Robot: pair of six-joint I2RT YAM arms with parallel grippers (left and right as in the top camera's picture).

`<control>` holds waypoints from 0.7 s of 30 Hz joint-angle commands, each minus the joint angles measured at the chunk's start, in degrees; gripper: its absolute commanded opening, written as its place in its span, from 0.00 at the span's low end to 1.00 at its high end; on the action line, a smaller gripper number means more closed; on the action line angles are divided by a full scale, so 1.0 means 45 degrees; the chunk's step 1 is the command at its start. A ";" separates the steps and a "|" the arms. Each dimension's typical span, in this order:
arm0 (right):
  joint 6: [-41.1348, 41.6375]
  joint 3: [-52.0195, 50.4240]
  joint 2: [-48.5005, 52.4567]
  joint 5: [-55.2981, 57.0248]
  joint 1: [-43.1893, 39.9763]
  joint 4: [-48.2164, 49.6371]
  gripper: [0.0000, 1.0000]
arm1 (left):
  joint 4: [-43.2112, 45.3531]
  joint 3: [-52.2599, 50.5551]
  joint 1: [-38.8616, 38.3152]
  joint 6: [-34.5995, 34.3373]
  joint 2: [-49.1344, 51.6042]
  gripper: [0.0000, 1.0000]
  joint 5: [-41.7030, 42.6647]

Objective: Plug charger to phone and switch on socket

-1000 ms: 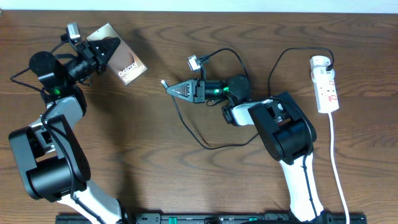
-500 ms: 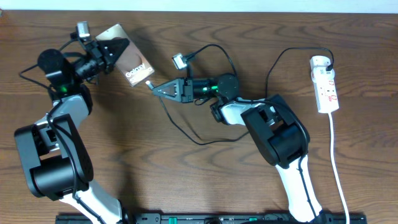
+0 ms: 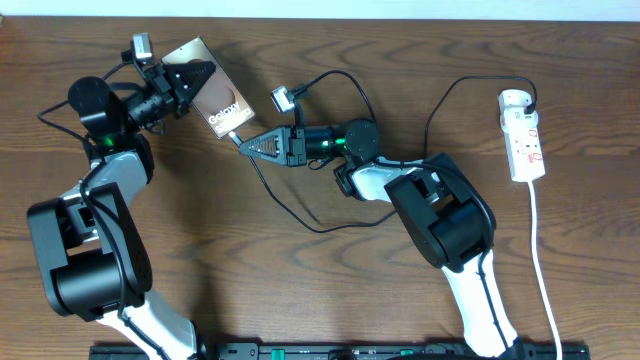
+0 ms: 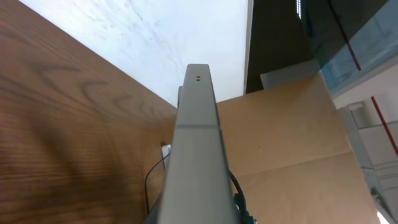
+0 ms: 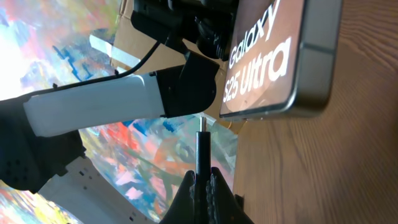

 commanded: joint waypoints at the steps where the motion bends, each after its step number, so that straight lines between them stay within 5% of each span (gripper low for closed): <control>1: 0.0097 0.0189 0.0010 0.0024 -0.0068 0.0515 0.01 | 0.0175 0.0117 0.0107 -0.0384 -0.0117 0.07 -0.0175; 21: 0.0024 0.0185 0.0010 0.0112 -0.0583 0.0515 0.01 | 0.1831 0.0117 0.0121 -0.1637 -0.0117 0.07 0.0651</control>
